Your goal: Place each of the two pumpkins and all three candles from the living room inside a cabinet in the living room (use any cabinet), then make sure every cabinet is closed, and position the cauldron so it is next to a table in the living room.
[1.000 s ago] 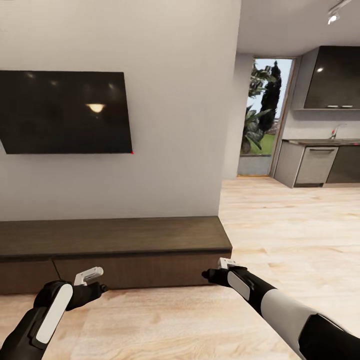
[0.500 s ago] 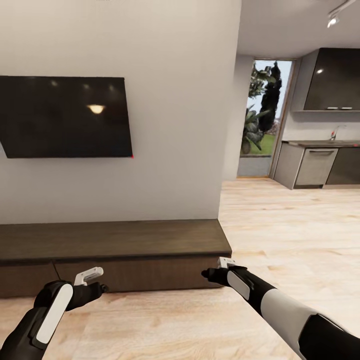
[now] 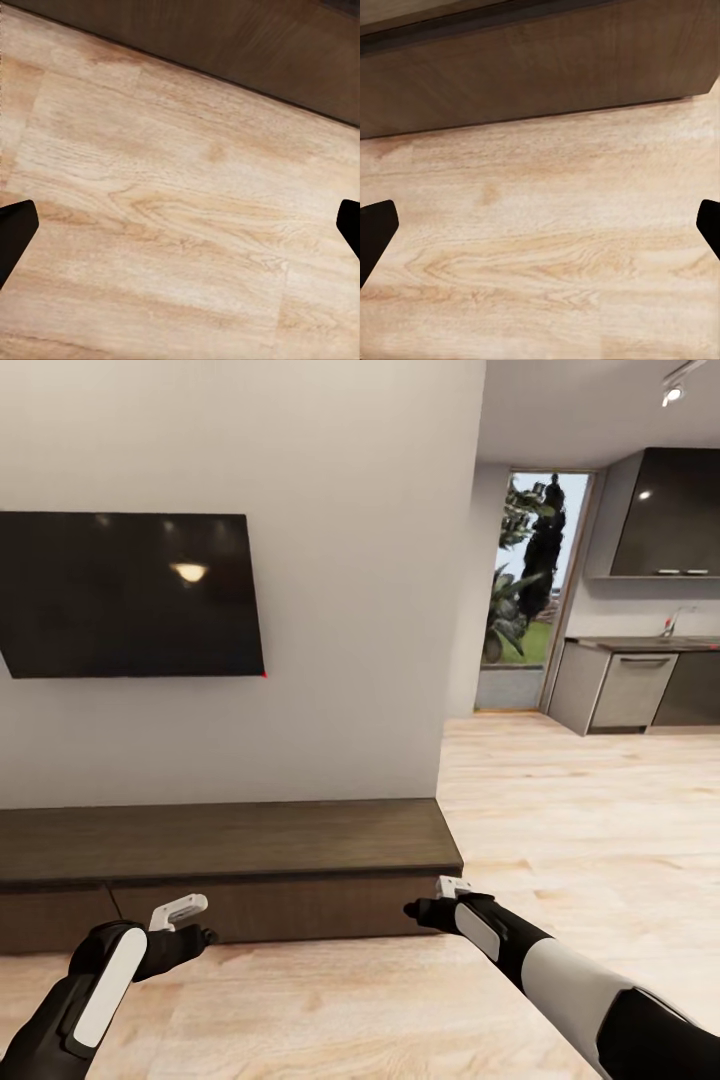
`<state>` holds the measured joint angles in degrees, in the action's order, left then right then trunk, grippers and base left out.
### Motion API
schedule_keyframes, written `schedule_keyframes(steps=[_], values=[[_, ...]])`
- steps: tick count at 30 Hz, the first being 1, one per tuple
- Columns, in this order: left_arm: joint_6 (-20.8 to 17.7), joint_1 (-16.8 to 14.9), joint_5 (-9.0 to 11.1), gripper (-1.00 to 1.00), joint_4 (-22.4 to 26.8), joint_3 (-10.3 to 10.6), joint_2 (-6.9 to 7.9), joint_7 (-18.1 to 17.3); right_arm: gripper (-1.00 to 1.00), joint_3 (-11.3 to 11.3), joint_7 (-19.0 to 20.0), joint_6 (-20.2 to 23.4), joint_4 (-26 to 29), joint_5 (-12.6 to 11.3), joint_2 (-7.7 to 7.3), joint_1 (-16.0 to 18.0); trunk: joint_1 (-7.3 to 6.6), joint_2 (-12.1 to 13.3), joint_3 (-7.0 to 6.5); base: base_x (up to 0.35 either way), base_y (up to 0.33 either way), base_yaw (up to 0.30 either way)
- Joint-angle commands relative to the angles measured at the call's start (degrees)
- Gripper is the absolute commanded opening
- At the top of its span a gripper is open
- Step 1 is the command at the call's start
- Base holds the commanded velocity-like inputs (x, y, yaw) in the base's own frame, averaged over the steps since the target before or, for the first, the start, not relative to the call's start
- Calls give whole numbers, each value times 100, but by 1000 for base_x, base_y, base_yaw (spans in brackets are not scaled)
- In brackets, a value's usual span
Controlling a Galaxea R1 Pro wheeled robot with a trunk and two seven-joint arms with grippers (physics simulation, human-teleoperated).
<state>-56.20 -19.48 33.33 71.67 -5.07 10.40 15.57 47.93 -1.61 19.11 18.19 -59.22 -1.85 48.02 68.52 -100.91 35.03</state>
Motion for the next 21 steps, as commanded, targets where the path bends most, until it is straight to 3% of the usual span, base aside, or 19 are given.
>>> schedule_keyframes(steps=[1,21], values=[[-18,-3,60,100,5,-1,-1,51,100,30,-18,20,12,-28,-7,5,-23,38,-3,0,0,0],[-17,-3,60,100,5,40,-3,51,100,32,-14,23,10,-28,-8,6,-462,840,-174,0,0,0]])
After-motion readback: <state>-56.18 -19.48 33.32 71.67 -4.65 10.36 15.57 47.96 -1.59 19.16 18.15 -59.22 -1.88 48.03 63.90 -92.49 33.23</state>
